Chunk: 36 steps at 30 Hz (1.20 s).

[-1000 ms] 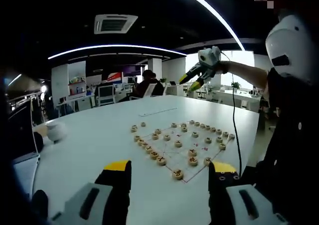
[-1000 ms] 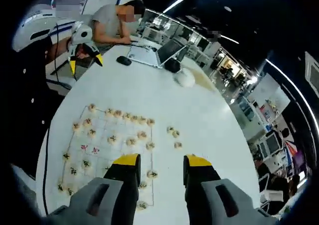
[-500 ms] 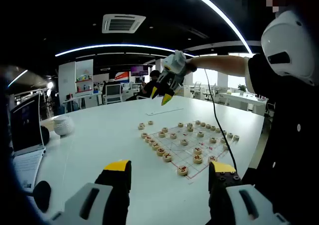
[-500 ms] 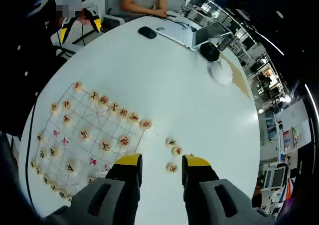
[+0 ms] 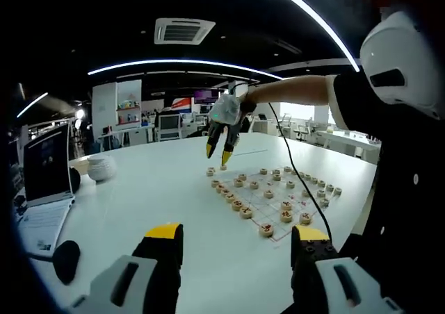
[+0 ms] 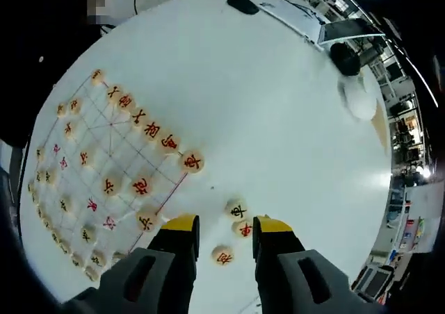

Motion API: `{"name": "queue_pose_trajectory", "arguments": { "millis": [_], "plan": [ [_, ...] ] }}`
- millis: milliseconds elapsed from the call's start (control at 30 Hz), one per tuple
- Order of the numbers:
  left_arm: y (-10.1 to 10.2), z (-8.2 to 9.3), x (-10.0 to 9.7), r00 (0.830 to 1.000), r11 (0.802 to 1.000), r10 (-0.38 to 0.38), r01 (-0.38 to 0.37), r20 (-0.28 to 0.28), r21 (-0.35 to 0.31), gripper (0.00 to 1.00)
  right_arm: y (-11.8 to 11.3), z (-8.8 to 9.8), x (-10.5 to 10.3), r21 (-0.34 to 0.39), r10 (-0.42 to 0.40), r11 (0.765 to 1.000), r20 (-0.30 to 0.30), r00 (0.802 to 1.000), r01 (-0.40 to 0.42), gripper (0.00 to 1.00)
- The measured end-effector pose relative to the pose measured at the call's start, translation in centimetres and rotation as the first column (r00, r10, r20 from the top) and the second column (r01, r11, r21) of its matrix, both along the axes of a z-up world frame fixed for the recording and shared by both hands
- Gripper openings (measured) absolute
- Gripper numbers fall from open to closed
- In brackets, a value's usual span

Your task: Pick up the chess pieces one by one and place each piece onto its starting position on the chessboard, setting the pieces on their correct points until all the chess pieces are arranged in the starting layout

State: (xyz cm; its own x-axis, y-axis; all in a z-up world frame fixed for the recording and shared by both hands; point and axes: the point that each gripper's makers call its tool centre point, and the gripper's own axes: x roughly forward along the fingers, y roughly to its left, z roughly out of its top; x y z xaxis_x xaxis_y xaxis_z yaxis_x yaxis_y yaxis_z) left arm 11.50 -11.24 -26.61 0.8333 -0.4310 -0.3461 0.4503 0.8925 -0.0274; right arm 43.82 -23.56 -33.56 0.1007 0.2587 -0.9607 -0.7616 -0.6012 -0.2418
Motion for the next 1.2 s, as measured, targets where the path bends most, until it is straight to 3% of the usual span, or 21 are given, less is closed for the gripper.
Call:
{"name": "queue_pose_trajectory", "arguments": {
  "millis": [500,833,1033,1200],
  "plan": [
    [0.7,-1.0,0.5,0.999,1.0,0.023,-0.023,-0.03,0.001,0.63,1.0,-3.1,1.2,-0.068,-0.01,0.998,-0.042,0.999,0.007,0.27],
    [0.5,-1.3,0.7,0.999,1.0,0.017,-0.017,-0.041,0.008,0.63,1.0,-3.3,1.4,-0.068,-0.008,0.998,-0.041,0.999,0.006,0.19],
    [0.2,-1.4,0.8,0.999,1.0,0.012,-0.012,-0.04,0.004,0.63,1.1,-0.4,1.2,0.042,-0.072,0.996,-0.044,0.996,0.074,0.19],
    [-0.6,-1.1,1.4,0.999,1.0,-0.018,0.018,-0.027,0.001,0.63,-0.5,3.4,1.0,0.164,-0.174,0.969,-0.074,0.982,0.184,0.19]
  ]
}}
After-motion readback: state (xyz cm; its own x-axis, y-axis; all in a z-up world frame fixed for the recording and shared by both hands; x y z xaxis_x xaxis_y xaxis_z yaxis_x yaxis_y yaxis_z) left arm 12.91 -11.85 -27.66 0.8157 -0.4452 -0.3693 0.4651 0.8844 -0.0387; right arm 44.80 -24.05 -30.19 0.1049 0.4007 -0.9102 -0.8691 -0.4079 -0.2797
